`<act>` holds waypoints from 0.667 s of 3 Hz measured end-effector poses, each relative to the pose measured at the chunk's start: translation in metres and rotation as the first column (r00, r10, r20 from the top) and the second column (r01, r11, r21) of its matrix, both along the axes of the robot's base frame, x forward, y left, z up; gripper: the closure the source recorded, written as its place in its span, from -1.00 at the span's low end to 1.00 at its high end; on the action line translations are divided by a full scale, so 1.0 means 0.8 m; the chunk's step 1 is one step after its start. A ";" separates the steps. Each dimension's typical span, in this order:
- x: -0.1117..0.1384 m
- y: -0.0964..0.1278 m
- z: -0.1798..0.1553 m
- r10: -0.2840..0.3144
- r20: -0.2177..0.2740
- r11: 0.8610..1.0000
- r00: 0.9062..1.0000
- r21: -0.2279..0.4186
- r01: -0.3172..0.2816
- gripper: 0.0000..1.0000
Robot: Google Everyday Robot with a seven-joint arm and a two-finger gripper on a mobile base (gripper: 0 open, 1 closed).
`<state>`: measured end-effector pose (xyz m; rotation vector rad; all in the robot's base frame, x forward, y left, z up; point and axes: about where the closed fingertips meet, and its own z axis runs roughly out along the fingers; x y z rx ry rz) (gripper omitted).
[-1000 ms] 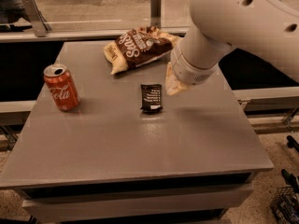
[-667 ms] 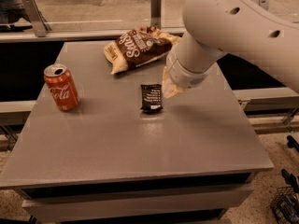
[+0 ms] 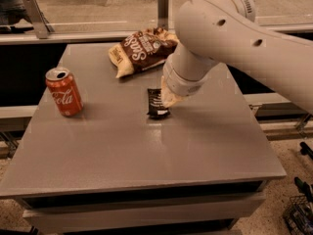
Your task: Move rxbar chocolate near coke can
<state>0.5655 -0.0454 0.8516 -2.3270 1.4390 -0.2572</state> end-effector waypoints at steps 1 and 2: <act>0.004 0.011 -0.014 0.027 -0.006 1.000 1.000 -0.015 -0.027 1.00; 0.006 0.013 -0.014 0.031 -0.009 0.999 0.999 -0.016 -0.031 1.00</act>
Offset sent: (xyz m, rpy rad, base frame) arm 0.0145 0.0161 -0.0348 -0.0170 0.0298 0.0539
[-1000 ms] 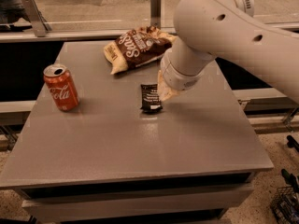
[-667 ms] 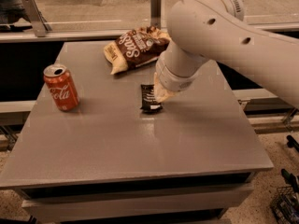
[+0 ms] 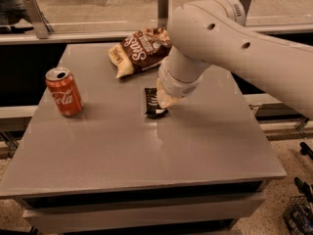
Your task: Move rxbar chocolate near coke can
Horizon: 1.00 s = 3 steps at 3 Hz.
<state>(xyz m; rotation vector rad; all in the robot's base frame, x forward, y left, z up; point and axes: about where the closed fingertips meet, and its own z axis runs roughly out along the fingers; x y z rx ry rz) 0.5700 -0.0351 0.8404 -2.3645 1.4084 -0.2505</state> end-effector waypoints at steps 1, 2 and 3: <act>0.000 0.000 0.000 0.000 0.000 1.000 1.000 0.000 0.000 1.00; 0.001 0.010 -0.001 0.015 -0.003 1.000 1.000 0.004 -0.015 1.00; 0.001 0.010 0.001 0.015 -0.003 1.000 1.000 0.004 -0.015 1.00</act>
Offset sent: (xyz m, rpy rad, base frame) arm 0.0041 0.0337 -0.0154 0.0194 0.0164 0.0646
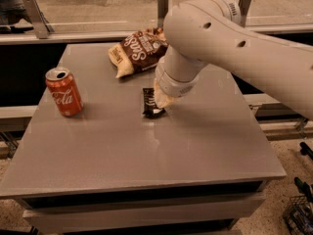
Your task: Move rxbar chocolate near coke can
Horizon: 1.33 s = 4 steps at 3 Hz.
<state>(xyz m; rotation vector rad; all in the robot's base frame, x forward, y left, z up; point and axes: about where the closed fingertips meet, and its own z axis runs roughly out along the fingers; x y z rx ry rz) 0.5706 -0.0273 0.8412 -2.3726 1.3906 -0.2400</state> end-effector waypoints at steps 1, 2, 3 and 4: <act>-0.005 0.020 -0.001 0.025 0.001 1.000 1.000 0.002 -0.025 1.00; -0.005 0.020 -0.001 0.025 0.001 1.000 1.000 0.002 -0.025 1.00; -0.014 0.047 -0.001 0.061 0.002 0.998 0.998 0.001 -0.061 1.00; -0.015 0.047 -0.001 0.061 0.002 0.998 0.998 0.001 -0.061 1.00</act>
Offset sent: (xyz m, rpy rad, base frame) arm -0.0189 0.0676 -0.0028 0.0039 -0.0036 0.1062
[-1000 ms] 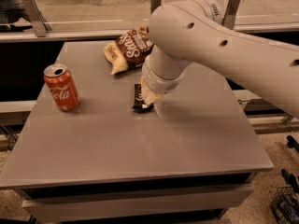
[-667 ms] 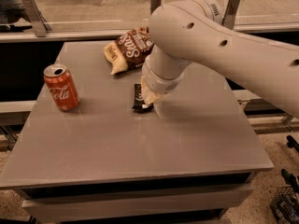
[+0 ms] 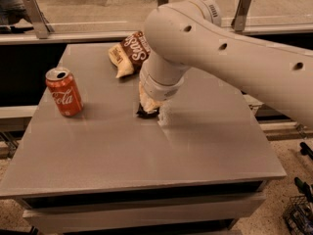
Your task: Move rxbar chocolate near coke can
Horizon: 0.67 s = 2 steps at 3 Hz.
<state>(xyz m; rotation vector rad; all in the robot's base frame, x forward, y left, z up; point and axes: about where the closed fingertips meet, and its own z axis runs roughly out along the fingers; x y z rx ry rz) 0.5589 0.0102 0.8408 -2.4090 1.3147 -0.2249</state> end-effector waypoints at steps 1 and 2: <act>-0.009 0.028 0.001 0.037 0.001 0.999 0.999 0.001 -0.037 1.00; -0.011 0.017 0.033 0.020 0.032 1.000 0.999 0.021 -0.020 1.00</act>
Offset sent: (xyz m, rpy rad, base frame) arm -0.0071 0.0005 0.0616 0.0553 -0.0724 -0.0090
